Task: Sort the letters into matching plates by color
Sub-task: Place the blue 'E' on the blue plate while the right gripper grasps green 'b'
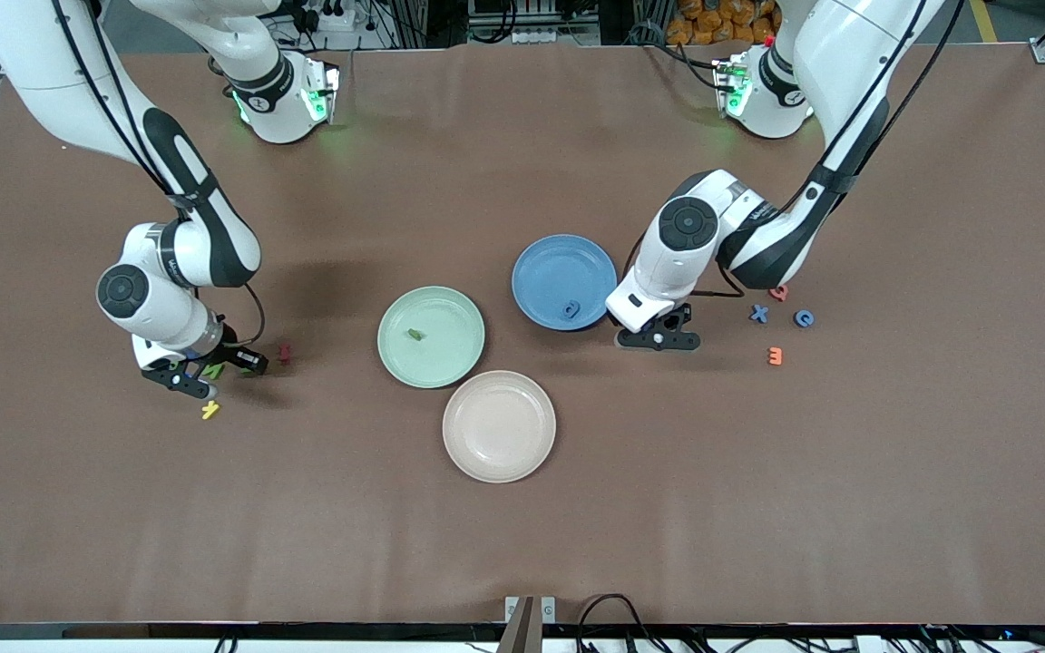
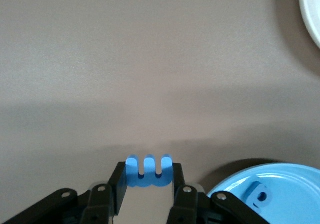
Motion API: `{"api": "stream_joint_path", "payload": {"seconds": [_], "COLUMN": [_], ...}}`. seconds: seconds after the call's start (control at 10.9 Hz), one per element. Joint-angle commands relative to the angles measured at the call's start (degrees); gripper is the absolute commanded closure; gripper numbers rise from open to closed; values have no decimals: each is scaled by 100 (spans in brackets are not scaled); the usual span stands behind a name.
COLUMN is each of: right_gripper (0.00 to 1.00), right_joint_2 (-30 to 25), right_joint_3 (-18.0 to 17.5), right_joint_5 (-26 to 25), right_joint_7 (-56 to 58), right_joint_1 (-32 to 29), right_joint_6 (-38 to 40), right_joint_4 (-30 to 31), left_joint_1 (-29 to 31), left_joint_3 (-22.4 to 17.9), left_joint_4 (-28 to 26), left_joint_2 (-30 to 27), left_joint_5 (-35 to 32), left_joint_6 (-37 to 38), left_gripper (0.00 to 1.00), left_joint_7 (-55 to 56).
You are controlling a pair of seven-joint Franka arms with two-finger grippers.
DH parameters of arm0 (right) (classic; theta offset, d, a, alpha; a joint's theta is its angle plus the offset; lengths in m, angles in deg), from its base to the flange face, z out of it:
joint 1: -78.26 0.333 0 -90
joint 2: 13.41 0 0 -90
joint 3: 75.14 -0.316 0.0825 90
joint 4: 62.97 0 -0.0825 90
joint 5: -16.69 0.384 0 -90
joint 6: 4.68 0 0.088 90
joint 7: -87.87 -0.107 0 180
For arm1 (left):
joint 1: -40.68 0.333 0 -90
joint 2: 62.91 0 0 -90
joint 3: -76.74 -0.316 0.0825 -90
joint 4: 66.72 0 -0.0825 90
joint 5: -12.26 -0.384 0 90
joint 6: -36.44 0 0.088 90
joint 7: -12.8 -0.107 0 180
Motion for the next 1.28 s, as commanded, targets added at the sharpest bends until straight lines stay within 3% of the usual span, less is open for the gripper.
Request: {"api": "stream_joint_path", "payload": {"seconds": [0.0, 0.46, 0.73, 1.19], "right_gripper": [47, 50, 60, 64], "right_joint_2": [-136, -110, -92, -92], "right_joint_3": [-8, -8, -8, -8], "right_joint_5": [-27, -36, -62, -71], "right_joint_7": [12, 12, 12, 13], "right_joint_1": [-24, -33, -33, -33], "right_joint_6": [-105, -211, -238, -238], "right_joint_4": [168, 168, 168, 168], "left_joint_1": [-202, -510, -712, -1019], "left_joint_3": [-24, -24, -24, -24], "left_joint_4": [287, 305, 314, 551], "left_joint_2": [172, 173, 208, 445], "left_joint_5": [147, 156, 165, 165], "left_joint_6": [116, 116, 116, 108], "left_gripper": [100, 100, 100, 100], "left_joint_7": [389, 943, 1251, 2006]}}
